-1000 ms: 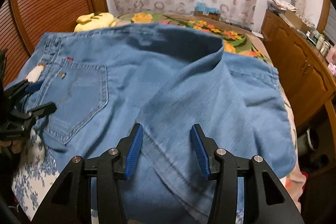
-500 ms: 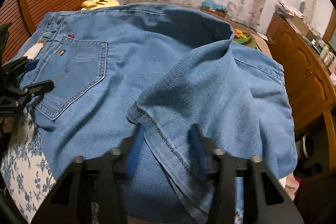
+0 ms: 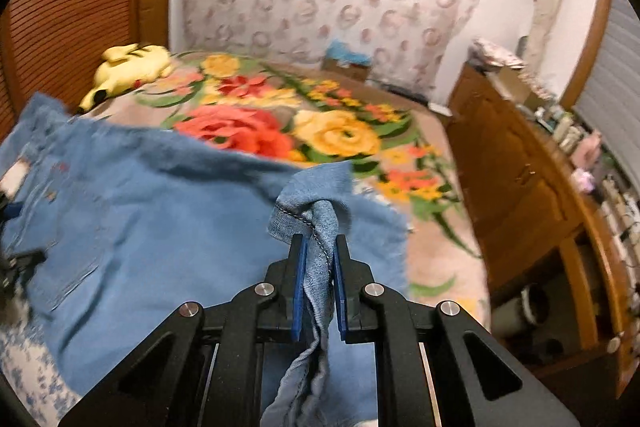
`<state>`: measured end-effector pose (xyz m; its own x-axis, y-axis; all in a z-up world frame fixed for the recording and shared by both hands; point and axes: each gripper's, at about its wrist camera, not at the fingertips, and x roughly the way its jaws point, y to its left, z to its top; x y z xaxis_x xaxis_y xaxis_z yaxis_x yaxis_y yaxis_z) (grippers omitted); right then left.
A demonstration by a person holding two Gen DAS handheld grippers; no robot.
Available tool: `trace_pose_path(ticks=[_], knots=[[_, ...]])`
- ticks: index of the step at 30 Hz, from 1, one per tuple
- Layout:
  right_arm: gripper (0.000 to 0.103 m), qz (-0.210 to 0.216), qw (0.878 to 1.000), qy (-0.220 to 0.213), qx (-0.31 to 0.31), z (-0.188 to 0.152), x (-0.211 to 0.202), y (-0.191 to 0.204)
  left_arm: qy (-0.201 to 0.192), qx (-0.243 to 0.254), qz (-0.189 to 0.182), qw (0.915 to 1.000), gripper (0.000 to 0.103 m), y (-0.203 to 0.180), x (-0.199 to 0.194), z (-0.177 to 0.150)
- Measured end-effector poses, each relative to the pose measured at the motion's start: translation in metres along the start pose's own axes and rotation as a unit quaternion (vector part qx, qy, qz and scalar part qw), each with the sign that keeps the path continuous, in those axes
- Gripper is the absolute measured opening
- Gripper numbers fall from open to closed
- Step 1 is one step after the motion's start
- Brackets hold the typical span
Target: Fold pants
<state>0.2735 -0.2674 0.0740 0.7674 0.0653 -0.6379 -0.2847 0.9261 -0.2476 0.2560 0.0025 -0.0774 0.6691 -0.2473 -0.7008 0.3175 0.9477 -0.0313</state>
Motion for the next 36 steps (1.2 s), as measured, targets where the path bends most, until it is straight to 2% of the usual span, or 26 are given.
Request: trace_pose_path(ticks=[6, 12, 21, 27, 29, 31, 34, 36], knots=[[0.012, -0.038, 0.999, 0.002, 0.001, 0.015, 0.019, -0.004, -0.001, 0.000, 0.000, 1.0000, 0.080, 0.000, 0.000, 0.000], [0.012, -0.067, 0.998, 0.013, 0.014, 0.027, 0.051, 0.013, -0.002, -0.001, -0.001, 1.0000, 0.080, -0.001, 0.001, 0.000], [0.011, -0.084, 0.996, 0.019, 0.026, 0.033, 0.066, 0.026, -0.002, 0.000, 0.000, 1.0000, 0.080, -0.001, 0.001, 0.000], [0.012, -0.066, 0.996, 0.027, 0.055, 0.026, 0.061, 0.016, -0.002, -0.001, -0.001, 1.0000, 0.080, -0.001, 0.001, 0.000], [0.022, -0.065, 0.995, 0.020, 0.072, 0.024, 0.051, 0.010, -0.002, -0.001, -0.001, 1.0000, 0.080, -0.001, 0.000, 0.000], [0.043, -0.063, 0.994, 0.002, 0.086, 0.019, 0.031, 0.008, -0.002, -0.001, -0.001, 1.0000, 0.080, -0.001, 0.000, 0.000], [0.047, -0.051, 0.993, -0.009, 0.104, 0.002, 0.003, 0.008, -0.002, 0.000, 0.000, 1.0000, 0.080, -0.001, 0.001, 0.000], [0.055, -0.043, 0.993, -0.011, 0.113, -0.013, -0.014, 0.012, -0.002, -0.001, -0.001, 1.0000, 0.080, -0.001, 0.000, 0.000]])
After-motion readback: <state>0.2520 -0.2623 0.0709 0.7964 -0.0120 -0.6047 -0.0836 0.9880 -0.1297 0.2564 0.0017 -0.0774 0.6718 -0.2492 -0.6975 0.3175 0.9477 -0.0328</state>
